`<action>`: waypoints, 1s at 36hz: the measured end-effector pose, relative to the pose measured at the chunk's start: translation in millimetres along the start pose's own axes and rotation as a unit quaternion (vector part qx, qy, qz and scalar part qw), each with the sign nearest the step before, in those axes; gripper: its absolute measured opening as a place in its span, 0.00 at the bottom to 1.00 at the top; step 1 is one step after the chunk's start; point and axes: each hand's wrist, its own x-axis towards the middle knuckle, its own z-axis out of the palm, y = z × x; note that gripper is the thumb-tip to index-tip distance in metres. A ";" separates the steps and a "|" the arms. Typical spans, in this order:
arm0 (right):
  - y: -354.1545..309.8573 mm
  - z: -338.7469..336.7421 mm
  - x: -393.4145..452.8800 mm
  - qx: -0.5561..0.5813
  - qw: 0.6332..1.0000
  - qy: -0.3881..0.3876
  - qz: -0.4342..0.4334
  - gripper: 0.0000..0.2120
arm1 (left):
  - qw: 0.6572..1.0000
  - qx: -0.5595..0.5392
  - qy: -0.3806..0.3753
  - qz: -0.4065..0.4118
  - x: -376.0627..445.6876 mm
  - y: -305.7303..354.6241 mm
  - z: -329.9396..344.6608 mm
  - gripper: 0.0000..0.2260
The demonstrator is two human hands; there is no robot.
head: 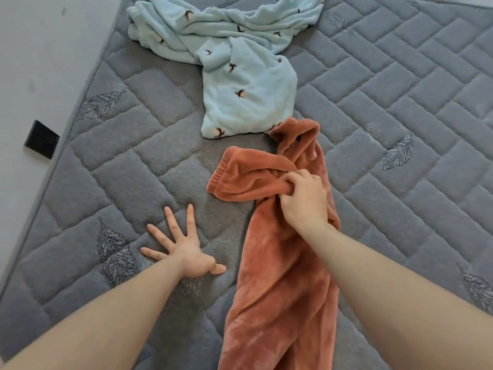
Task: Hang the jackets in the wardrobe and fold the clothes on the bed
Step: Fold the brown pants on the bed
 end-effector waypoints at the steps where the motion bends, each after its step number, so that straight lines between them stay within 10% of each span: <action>1: -4.1 -3.8 3.6 0.092 0.995 0.019 0.024 0.08 | 1.000 -0.001 -0.001 0.001 -0.2 -0.3 -0.3 0.74; 8: -10.9 -51.4 45.2 0.505 0.821 0.163 0.209 0.10 | 1.000 -0.007 -0.014 0.012 -2.5 -0.4 -2.6 0.73; 14: 41.5 -44.8 53.9 0.230 0.896 0.099 0.367 0.20 | 1.000 -0.009 -0.015 0.010 -5.1 0.0 -3.6 0.73; 25: 25.4 -31.8 59.2 0.252 0.951 0.020 0.176 0.58 | 1.000 -0.014 -0.009 0.008 -2.0 0.8 0.1 0.74; 30: 8.6 -23.9 84.5 0.214 0.970 -0.053 0.105 0.21 | 1.000 -0.013 -0.011 0.006 0.3 -0.5 0.9 0.74; 36: -11.7 -22.9 98.6 0.378 0.903 -0.045 0.201 0.14 | 1.000 -0.018 -0.021 0.002 1.6 -0.5 1.5 0.75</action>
